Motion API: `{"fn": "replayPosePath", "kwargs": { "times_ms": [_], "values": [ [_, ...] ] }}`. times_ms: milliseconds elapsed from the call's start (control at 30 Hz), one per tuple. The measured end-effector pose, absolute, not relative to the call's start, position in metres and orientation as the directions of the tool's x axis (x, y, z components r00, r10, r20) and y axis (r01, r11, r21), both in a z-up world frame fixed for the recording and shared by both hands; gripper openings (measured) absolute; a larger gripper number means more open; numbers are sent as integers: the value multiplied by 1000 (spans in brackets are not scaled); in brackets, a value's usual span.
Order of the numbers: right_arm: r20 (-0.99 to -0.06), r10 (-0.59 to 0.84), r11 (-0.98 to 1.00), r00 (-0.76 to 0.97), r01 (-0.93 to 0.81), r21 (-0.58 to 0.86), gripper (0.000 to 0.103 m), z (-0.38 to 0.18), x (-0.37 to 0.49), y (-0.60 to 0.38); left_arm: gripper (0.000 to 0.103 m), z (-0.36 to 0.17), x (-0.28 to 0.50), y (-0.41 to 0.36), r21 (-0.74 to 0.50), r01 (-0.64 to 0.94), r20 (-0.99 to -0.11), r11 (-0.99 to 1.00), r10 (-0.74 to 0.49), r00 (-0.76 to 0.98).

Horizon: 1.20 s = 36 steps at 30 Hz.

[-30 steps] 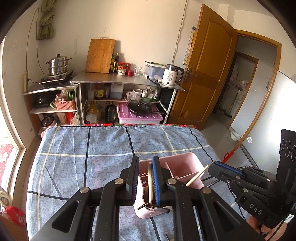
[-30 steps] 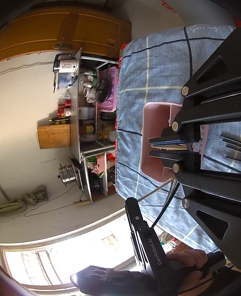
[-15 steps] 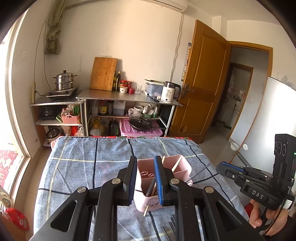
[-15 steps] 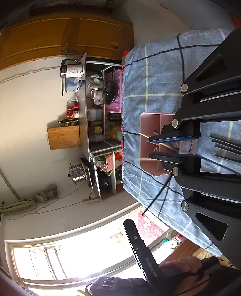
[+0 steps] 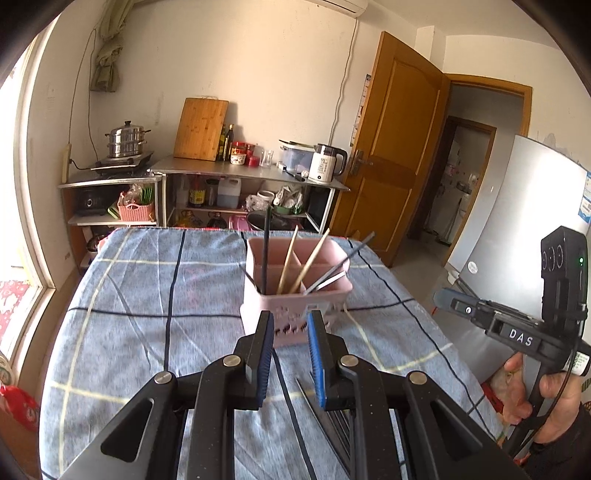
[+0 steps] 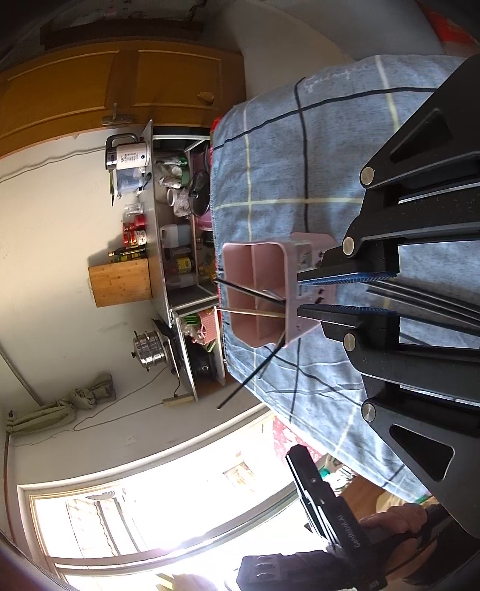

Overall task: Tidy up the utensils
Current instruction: 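Move both open tools back down to the remaining chopsticks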

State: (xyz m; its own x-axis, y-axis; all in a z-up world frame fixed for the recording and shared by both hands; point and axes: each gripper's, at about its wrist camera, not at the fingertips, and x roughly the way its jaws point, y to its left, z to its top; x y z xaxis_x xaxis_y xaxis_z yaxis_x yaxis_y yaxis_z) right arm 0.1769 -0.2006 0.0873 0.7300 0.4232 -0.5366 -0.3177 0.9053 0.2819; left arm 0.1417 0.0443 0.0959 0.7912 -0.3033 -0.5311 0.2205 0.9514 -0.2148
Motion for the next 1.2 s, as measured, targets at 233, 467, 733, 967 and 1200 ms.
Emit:
{"fn": "replayPosePath", "kwargs": {
  "times_ms": [233,467,733,967,1200],
  "values": [
    [-556,416,909,719,-309,280,11,69,149,-205,18,73,117,34,-194,215,-559,957,-288,778],
    [-591,413,910,693,-301,283,11,49,138,-206,18,51,109,32,-209,207,-596,956,-292,748],
    [-623,409,913,667,-291,287,11,31,137,-203,18,32,112,27,-216,190,-632,958,-285,720],
    [-671,413,911,616,-292,292,11,6,149,-190,23,8,126,19,-242,177,-677,954,-297,673],
    [-743,401,915,536,-282,290,11,-37,170,-175,25,-20,148,16,-285,149,-718,947,-314,621]
  ]
}}
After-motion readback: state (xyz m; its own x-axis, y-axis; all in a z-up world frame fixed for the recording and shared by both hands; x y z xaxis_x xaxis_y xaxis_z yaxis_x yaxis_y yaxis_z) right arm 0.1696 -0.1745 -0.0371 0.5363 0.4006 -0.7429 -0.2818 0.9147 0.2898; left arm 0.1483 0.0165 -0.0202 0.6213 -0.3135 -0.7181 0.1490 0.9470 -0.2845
